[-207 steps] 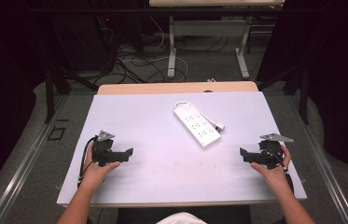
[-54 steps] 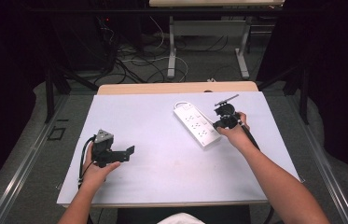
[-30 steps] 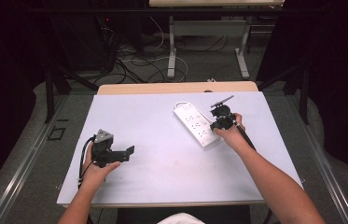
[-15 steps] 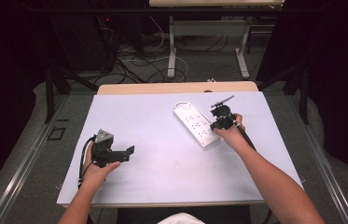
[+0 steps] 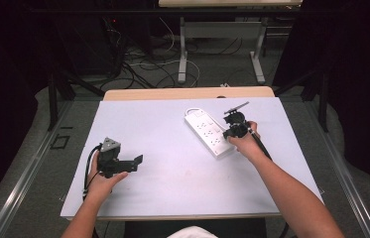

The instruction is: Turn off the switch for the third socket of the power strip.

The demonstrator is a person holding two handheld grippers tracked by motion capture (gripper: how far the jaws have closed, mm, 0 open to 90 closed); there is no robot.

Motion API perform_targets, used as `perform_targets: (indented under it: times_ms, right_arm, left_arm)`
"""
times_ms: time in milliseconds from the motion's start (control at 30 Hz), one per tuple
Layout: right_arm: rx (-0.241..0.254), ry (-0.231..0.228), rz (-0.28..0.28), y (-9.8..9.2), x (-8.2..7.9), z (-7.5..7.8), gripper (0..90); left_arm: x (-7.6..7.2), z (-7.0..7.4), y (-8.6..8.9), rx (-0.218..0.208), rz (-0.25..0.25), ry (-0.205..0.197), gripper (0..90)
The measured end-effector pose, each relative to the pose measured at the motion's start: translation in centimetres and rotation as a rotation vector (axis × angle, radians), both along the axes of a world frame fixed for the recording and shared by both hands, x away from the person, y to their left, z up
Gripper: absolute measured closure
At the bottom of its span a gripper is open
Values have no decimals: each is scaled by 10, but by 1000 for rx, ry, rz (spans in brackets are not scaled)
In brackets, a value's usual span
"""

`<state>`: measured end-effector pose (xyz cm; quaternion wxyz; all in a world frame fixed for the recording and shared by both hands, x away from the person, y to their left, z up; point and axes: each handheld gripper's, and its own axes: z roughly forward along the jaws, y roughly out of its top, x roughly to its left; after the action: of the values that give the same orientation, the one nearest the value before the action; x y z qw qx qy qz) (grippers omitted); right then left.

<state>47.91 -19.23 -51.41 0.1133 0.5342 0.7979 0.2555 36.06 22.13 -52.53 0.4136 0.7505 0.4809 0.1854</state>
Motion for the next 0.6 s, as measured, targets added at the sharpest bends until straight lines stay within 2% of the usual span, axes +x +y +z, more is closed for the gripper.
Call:
perform_targets:
  times_ms: [167,200,333,467,600]
  right_arm:
    - [-3,-12,9,1,-1,0,900]
    - [-18,-12,16,0,-1,0,900]
    - [-26,3,13,1,-1,-1,900]
    - [2,9,-1,-1,-1,-2,900]
    - [-8,8,7,-1,-2,-2,900]
  left_arm:
    - [0,0,0,0,1,0,22]
    - [0,0,0,-1,1,0,22]
    - [0,0,0,0,0,-1,22]
    - [0,0,0,6,-3,-3,22]
    - [0,0,0,5,-5,-6,22]
